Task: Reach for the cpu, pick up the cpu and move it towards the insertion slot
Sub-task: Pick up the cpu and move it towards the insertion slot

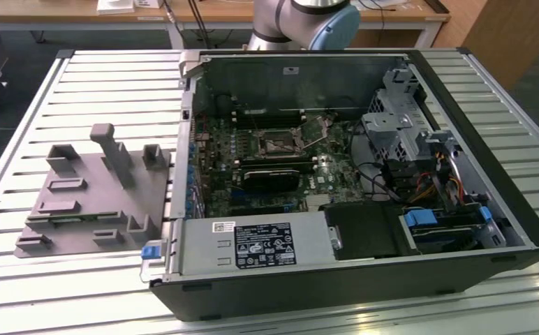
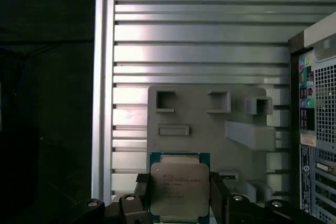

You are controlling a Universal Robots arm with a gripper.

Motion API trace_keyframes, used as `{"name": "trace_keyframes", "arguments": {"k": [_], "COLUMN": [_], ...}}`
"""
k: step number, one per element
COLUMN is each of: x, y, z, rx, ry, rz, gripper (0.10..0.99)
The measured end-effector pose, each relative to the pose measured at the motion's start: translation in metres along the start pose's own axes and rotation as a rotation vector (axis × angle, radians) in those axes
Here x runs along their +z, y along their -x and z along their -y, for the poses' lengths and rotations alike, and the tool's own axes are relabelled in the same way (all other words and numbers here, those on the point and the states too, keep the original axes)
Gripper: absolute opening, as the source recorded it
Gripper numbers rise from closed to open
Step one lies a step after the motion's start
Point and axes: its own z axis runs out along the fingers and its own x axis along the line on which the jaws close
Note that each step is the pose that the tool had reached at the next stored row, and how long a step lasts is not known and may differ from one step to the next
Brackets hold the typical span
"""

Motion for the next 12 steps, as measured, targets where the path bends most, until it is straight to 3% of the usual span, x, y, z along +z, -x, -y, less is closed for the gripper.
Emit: {"name": "trace_keyframes", "arguments": {"k": [12], "x": [-0.0008], "y": [0.0315], "z": [-0.0004], "rx": [0.000], "ry": [0.000], "rz": [0.0000], "gripper": [0.541]}}
